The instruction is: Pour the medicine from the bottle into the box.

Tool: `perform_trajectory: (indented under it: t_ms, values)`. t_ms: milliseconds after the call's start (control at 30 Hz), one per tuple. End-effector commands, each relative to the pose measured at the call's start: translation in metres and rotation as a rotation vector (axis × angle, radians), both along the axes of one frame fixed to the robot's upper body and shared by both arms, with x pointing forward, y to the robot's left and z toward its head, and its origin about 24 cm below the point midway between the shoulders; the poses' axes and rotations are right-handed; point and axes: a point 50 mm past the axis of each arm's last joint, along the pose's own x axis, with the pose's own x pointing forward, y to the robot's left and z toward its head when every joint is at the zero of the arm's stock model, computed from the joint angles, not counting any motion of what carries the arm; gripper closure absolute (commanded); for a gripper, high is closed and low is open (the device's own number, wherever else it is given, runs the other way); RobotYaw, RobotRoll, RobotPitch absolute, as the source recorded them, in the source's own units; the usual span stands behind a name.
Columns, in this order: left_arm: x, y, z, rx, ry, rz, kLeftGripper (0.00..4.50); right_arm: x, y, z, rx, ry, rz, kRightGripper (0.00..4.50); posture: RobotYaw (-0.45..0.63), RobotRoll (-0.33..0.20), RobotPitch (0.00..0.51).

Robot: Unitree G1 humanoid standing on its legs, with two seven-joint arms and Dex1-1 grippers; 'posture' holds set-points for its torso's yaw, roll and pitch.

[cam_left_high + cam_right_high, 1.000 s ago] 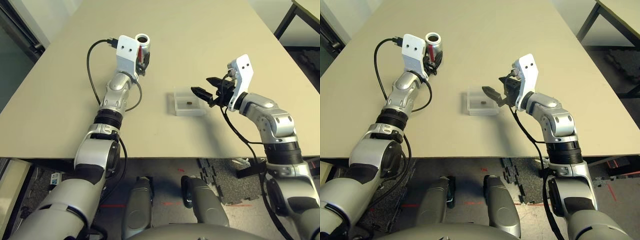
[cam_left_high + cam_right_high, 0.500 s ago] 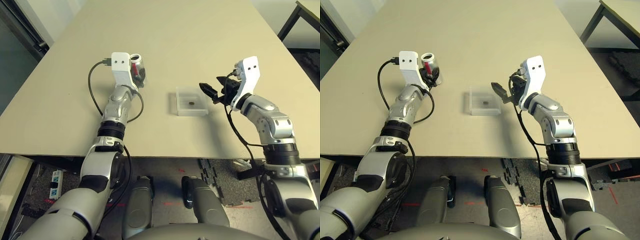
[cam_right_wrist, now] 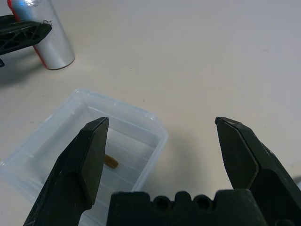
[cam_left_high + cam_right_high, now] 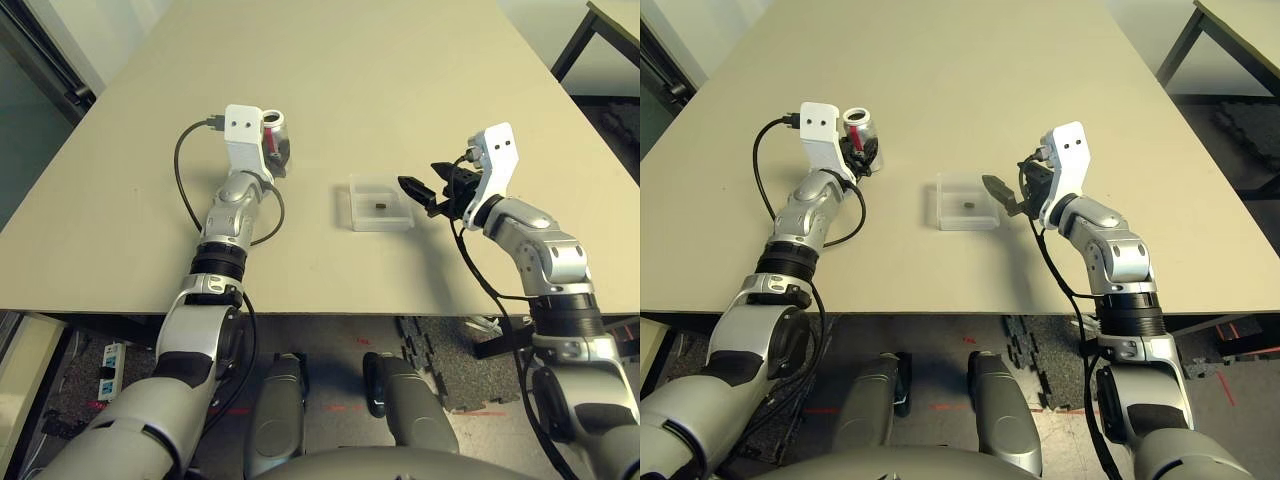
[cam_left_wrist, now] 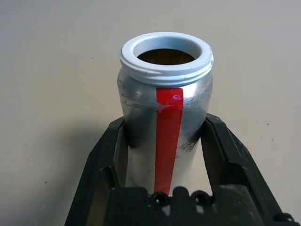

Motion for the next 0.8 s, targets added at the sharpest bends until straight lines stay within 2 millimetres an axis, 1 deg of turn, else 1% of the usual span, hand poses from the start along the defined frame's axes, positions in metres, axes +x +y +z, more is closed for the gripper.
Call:
perform_trajectory:
  t_ms: [33,300,500,567,600,667,700,800]
  values:
    - [-0.007,0.007,-0.03,0.055,0.1,0.006,2.07,-0.003,0.001,-0.001,-0.002,0.001,0.013,0.0,0.01,0.0,0.158]
    - [-0.015,0.012,-0.044,0.061,0.118,0.013,2.07,-0.003,-0.001,-0.001,-0.006,-0.001,0.017,0.0,0.01,0.0,0.16]
    - [-0.016,0.014,-0.046,0.049,0.112,0.035,2.07,-0.001,0.0,0.001,-0.006,-0.005,0.021,0.0,0.02,0.0,0.159]
    - [-0.015,0.015,-0.044,0.047,0.1,0.042,1.33,-0.001,0.0,0.001,-0.007,-0.007,0.022,0.0,0.02,0.0,0.159]
    - [-0.015,0.015,-0.044,0.049,0.094,0.043,1.06,-0.001,0.0,0.002,-0.007,-0.008,0.023,0.0,0.02,0.0,0.158]
    - [-0.014,0.016,-0.041,0.058,0.069,0.046,0.25,0.0,0.0,0.002,-0.008,-0.01,0.024,0.0,0.02,0.0,0.158]
    - [-0.014,0.016,-0.039,0.061,0.06,0.047,0.04,0.0,0.0,0.002,-0.008,-0.011,0.025,0.0,0.02,0.0,0.158]
    - [-0.013,0.016,-0.037,0.063,0.043,0.048,0.04,0.0,0.0,0.003,-0.008,-0.015,0.024,0.0,0.02,0.0,0.157]
